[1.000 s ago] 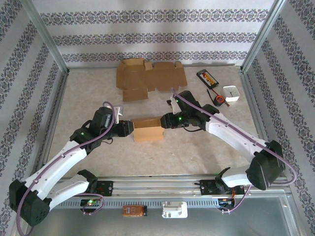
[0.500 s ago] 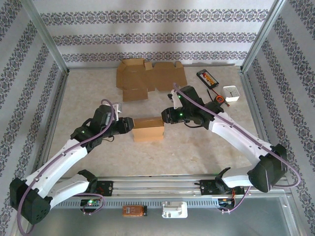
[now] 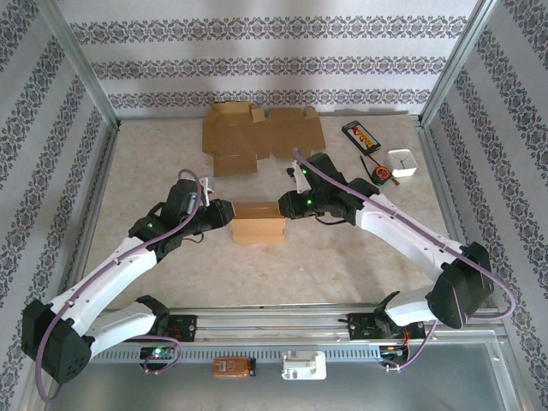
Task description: Fold the paper box
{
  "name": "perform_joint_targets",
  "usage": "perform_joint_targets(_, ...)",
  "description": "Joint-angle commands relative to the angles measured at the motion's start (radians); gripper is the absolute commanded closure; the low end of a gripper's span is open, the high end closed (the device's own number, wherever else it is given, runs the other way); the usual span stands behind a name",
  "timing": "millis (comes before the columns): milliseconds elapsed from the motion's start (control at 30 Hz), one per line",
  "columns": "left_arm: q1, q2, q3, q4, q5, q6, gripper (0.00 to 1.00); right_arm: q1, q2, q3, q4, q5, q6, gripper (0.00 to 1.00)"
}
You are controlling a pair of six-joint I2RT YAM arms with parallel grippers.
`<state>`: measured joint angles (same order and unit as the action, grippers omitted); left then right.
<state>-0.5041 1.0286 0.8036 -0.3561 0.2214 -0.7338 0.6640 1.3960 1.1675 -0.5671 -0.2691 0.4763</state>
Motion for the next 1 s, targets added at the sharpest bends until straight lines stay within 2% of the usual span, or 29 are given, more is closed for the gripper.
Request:
perform_joint_targets(0, -0.010, -0.001, -0.030, 0.014, 0.038, -0.013, 0.81, 0.015, 0.007, -0.048, 0.023, 0.027, 0.024, 0.79)
perform_joint_targets(67, -0.010, -0.017, -0.053, -0.003, 0.026, -0.007, 0.81, 0.016, 0.012, -0.078, 0.025, 0.055, 0.024, 0.79)
perform_joint_targets(233, -0.010, -0.075, -0.097, -0.028, -0.023, -0.001, 0.81, 0.011, 0.003, -0.087, 0.023, 0.038, 0.019, 0.77)
perform_joint_targets(400, -0.010, -0.109, -0.051, -0.004, -0.052, 0.026, 0.64, -0.005, -0.029, -0.008, 0.016, 0.024, 0.015, 0.70)
perform_joint_targets(633, -0.010, -0.067, 0.000, 0.035, -0.080, 0.044, 0.58, -0.031, -0.033, 0.037, 0.023, 0.070, -0.010, 0.67)
perform_joint_targets(733, -0.010, -0.033, -0.007, 0.033, -0.074, 0.042, 0.60, -0.037, -0.015, 0.020, 0.035, 0.063, -0.007, 0.68)
perform_joint_targets(967, -0.010, -0.023, -0.084, 0.013, -0.016, 0.011, 0.80, -0.023, 0.044, -0.069, 0.044, 0.020, -0.002, 0.70)
